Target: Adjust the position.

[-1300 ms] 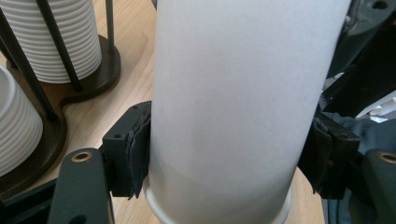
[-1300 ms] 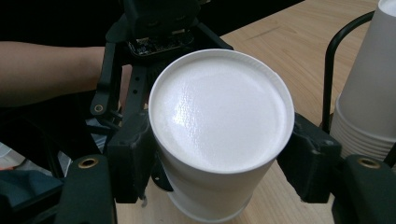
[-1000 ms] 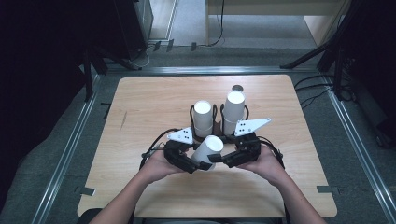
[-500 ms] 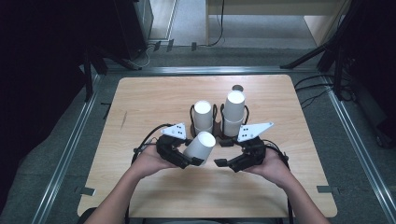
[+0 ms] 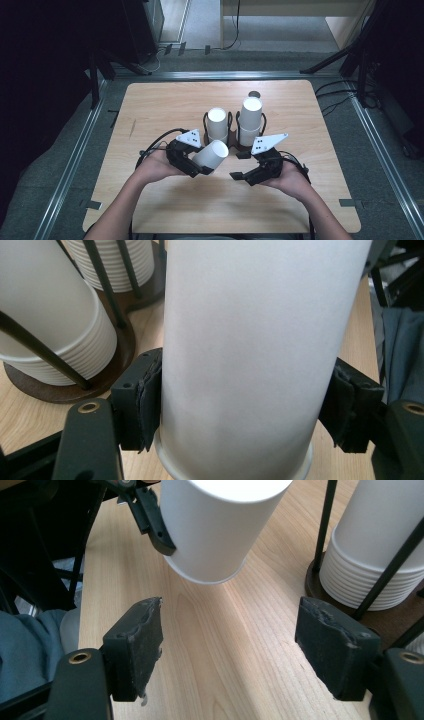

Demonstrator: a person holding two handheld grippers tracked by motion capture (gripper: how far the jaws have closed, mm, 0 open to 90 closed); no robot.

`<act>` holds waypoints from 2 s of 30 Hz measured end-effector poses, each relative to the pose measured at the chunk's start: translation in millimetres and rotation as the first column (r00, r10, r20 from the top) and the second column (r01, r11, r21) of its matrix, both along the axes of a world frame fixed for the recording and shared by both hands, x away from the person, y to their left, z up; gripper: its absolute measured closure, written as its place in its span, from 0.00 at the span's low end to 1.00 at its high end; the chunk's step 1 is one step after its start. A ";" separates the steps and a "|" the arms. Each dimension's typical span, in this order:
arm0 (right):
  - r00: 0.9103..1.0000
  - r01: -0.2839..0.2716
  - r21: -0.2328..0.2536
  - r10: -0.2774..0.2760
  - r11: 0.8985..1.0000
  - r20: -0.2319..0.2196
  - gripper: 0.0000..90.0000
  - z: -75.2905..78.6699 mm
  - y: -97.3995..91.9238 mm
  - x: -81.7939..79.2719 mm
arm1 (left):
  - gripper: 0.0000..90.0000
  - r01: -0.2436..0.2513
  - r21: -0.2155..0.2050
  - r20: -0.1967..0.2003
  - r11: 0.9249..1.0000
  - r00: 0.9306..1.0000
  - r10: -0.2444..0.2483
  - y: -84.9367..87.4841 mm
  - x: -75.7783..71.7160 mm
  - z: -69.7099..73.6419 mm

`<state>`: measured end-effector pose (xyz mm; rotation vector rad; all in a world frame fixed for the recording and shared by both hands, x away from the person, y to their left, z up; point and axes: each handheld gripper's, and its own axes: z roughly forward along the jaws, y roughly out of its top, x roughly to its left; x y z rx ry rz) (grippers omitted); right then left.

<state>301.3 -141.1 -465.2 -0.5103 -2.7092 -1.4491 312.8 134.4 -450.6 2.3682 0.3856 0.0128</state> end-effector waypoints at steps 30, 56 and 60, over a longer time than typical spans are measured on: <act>0.997 -0.079 0.041 0.078 0.996 0.026 0.35 0.6 21.6 -1.9 | 0.30 0.196 0.143 -0.078 0.970 0.979 -0.187 -35.9 0.0 -9.3; 0.995 -0.097 0.029 0.097 0.995 0.007 0.39 6.6 23.5 -2.3 | 0.17 0.176 0.071 -0.112 0.982 0.979 -0.168 -35.5 1.3 -8.1; 0.996 -0.093 0.028 0.093 0.995 0.010 0.38 8.1 20.1 -1.5 | 0.04 0.128 0.071 -0.083 0.989 0.989 -0.122 -33.6 2.4 -5.9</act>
